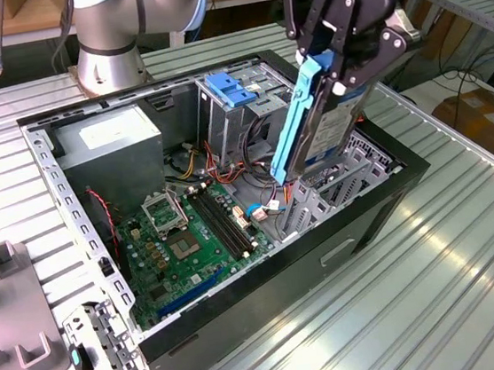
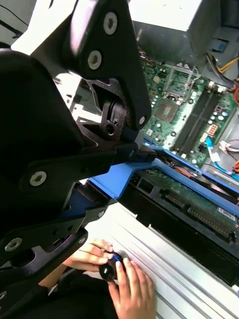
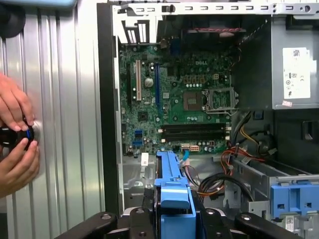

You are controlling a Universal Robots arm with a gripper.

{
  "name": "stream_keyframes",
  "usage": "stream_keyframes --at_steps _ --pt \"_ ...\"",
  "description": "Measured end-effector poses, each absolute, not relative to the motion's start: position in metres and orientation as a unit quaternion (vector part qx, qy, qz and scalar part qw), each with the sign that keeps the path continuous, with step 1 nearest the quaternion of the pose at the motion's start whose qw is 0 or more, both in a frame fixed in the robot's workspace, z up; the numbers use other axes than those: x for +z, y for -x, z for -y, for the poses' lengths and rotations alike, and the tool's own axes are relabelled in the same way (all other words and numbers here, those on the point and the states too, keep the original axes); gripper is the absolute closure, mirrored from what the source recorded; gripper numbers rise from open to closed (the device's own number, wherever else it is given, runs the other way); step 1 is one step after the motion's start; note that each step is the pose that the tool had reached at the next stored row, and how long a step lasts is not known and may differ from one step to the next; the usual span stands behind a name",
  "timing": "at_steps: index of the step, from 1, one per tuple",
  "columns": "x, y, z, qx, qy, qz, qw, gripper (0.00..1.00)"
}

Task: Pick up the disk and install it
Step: 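Insert the disk into the insertion slot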

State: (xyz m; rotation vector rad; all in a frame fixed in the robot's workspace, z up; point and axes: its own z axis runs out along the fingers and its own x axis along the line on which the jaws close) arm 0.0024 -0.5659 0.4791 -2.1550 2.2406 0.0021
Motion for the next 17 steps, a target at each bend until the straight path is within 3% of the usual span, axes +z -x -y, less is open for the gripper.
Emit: stream_keyframes --at_steps 17 --pt "0.457 -0.054 0.568 0.001 0.693 -0.721 0.016 0.63"
